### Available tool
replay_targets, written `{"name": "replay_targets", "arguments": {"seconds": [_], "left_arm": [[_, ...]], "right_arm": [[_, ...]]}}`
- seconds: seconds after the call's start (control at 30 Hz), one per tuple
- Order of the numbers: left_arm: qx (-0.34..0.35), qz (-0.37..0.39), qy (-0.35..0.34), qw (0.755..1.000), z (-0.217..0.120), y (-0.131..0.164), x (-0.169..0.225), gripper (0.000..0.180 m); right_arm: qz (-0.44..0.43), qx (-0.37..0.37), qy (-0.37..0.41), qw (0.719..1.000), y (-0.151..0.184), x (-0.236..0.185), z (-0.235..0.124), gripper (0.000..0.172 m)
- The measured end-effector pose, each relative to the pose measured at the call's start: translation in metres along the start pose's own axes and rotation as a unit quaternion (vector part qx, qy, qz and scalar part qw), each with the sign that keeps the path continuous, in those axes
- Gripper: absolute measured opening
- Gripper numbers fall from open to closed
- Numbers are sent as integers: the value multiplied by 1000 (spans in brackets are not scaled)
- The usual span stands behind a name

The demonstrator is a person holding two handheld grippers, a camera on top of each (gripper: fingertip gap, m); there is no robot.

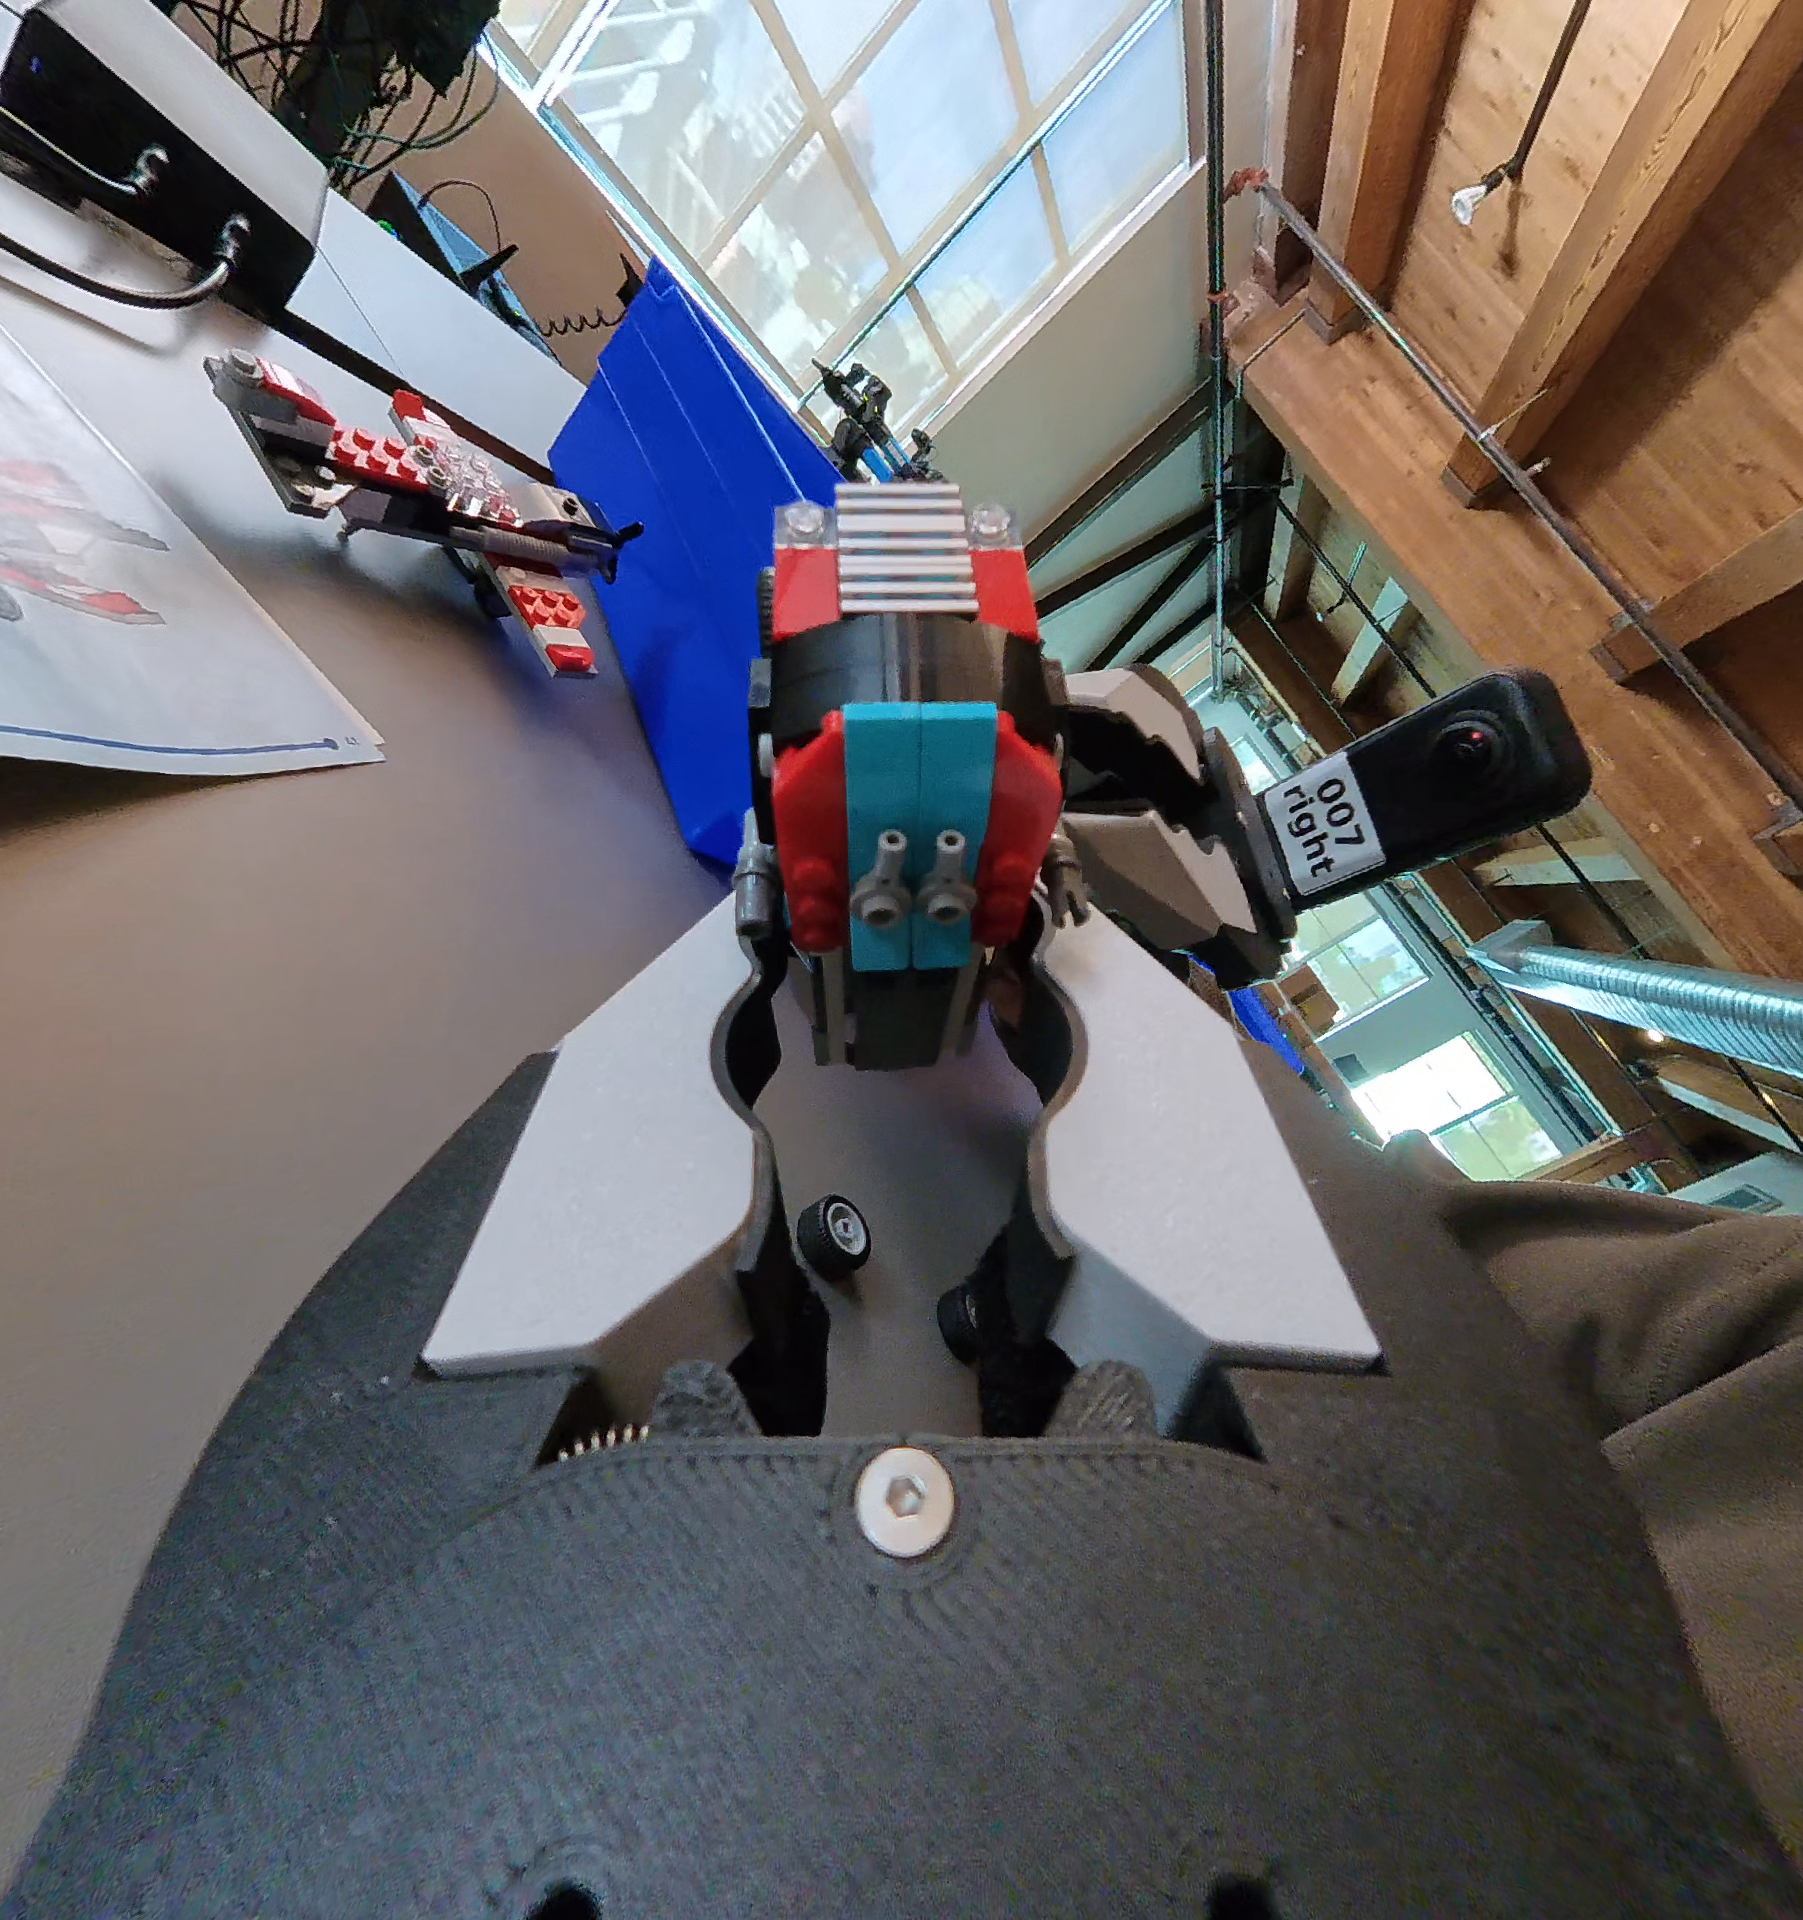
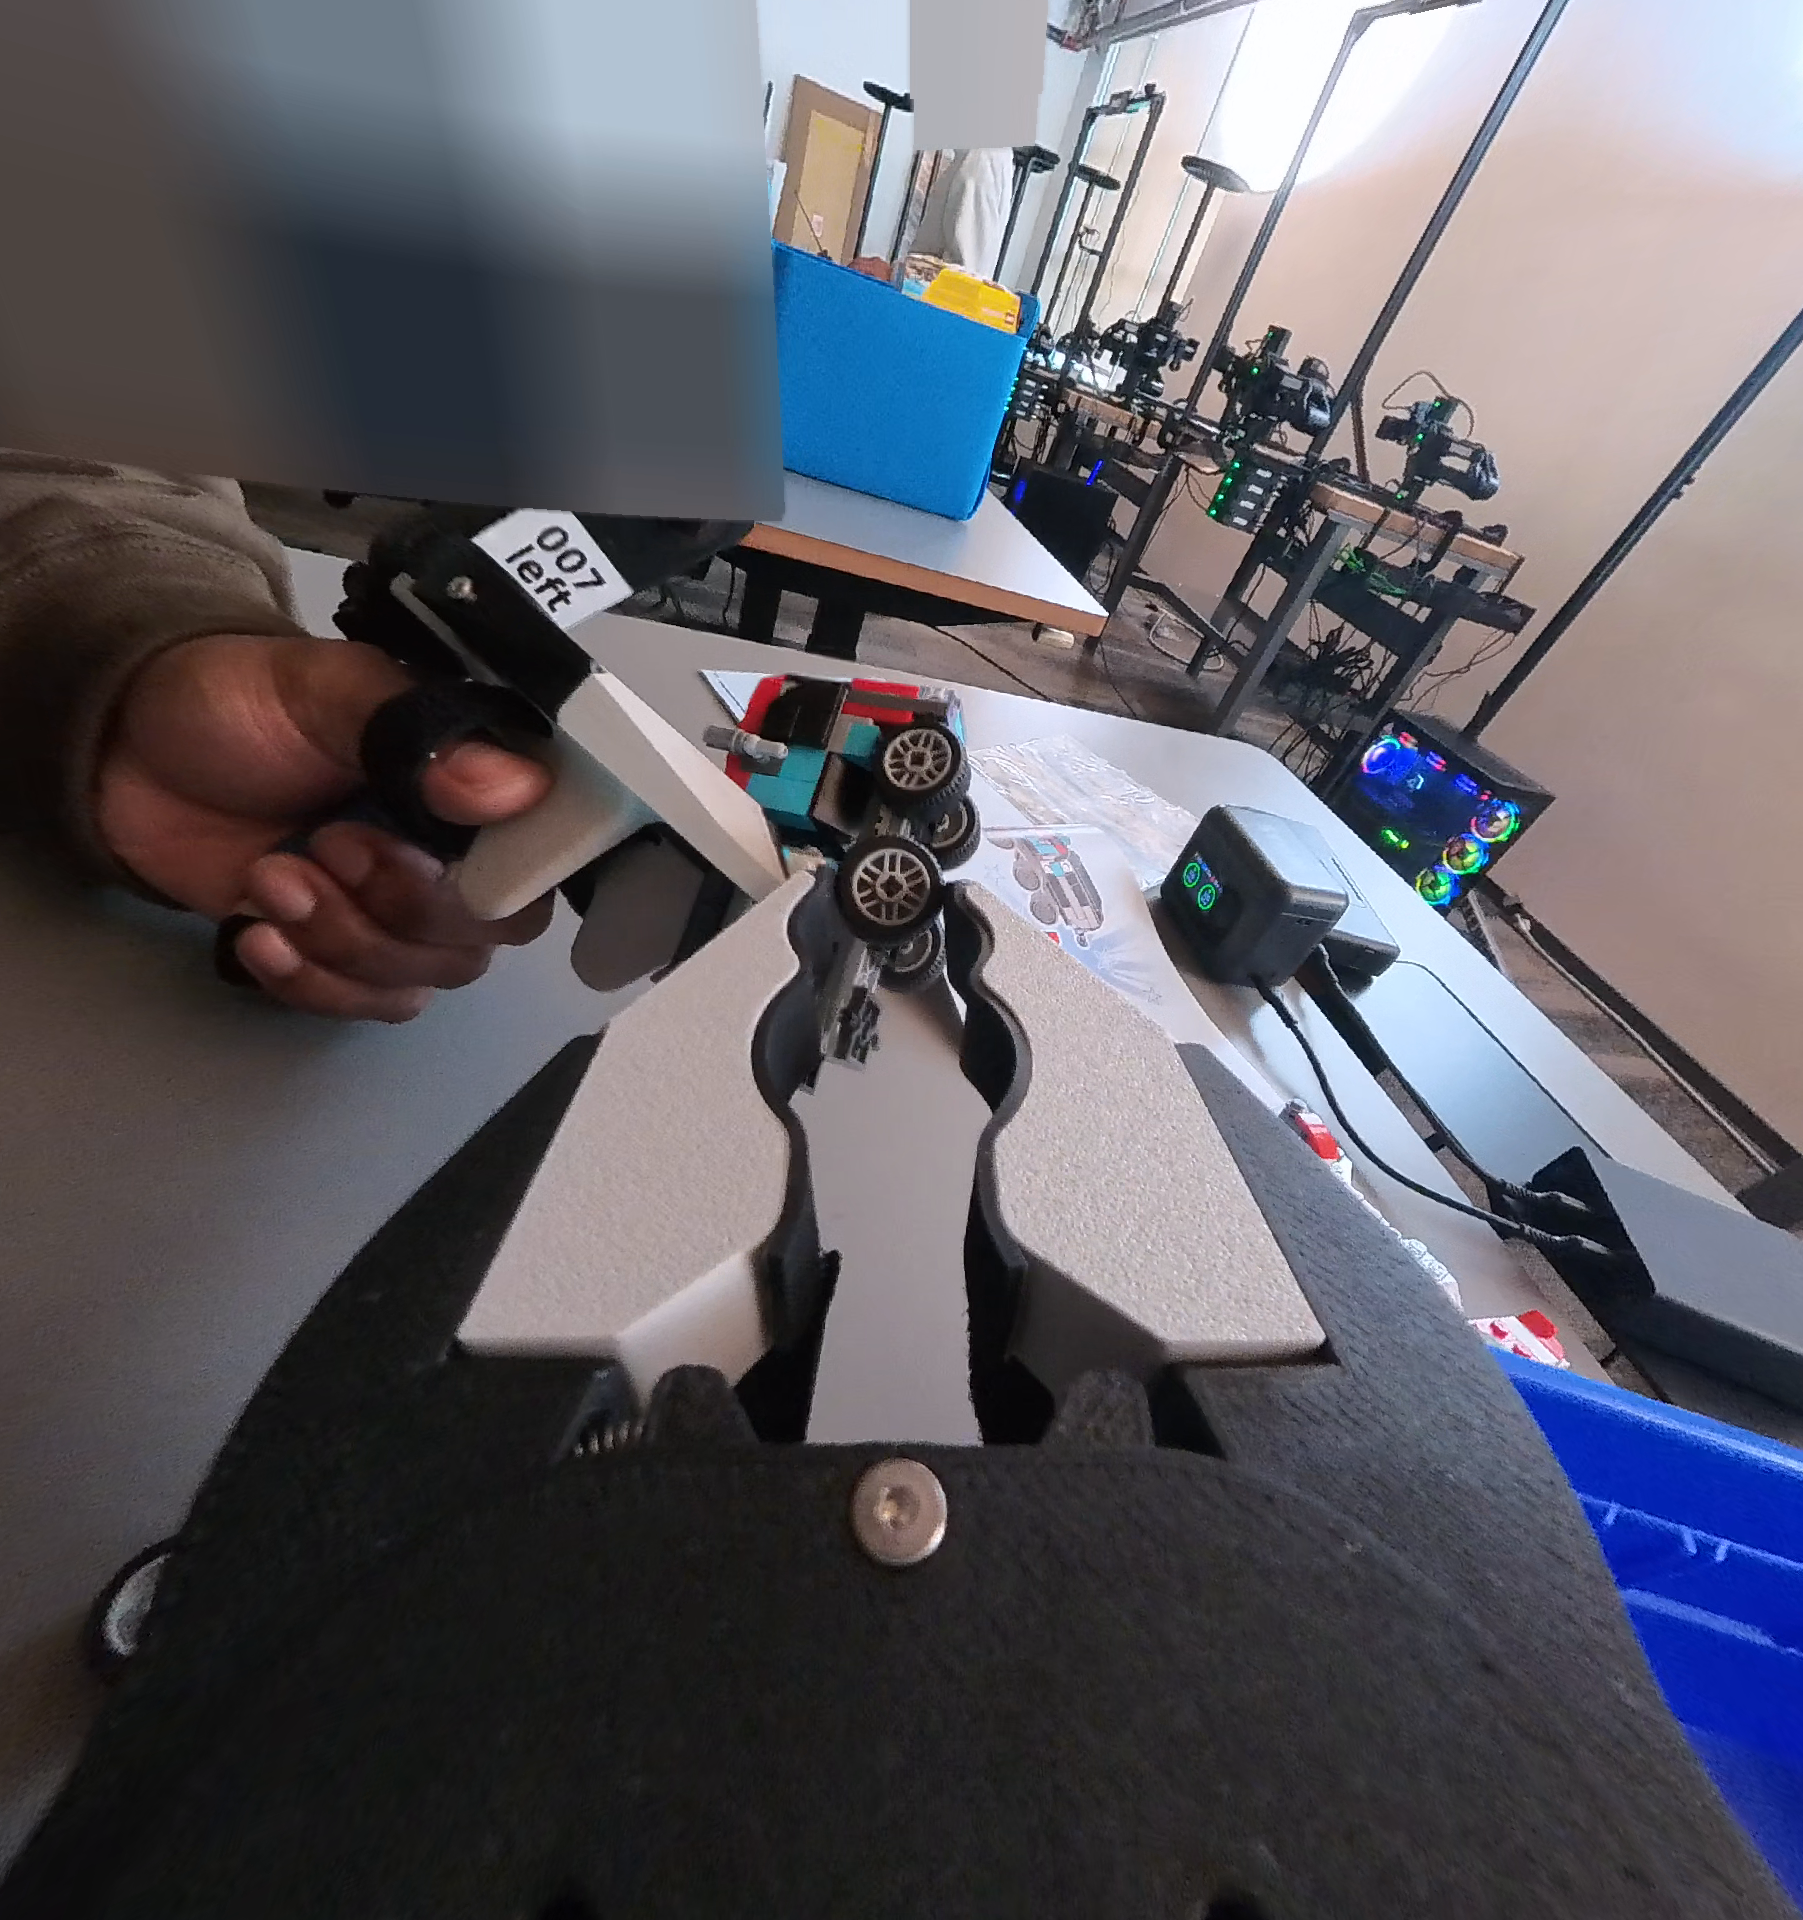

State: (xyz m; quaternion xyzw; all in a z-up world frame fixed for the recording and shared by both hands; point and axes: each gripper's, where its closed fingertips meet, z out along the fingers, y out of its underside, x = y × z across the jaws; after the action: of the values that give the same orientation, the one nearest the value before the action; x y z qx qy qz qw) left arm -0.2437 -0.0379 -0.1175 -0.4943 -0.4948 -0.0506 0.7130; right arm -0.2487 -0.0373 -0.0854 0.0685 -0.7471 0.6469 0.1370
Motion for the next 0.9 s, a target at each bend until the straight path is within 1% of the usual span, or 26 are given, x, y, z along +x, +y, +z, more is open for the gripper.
{"name": "replay_targets", "arguments": {"seconds": [0.3,0.43,0.57,0.9], "left_arm": [[0,15,-2,1000,0,1,3,45],[-4,16,-7,1000,0,2,1,45],[-12,38,-24,999,0,6,-1,44],[-12,73,-39,996,-1,6,-2,45]], "right_arm": [[-9,-3,0,1000,5,-2,2,21],[-27,-8,8,1000,7,-3,3,21],[-42,-12,12,999,9,-4,3,21],[-37,-6,20,999,9,-4,4,21]]}}
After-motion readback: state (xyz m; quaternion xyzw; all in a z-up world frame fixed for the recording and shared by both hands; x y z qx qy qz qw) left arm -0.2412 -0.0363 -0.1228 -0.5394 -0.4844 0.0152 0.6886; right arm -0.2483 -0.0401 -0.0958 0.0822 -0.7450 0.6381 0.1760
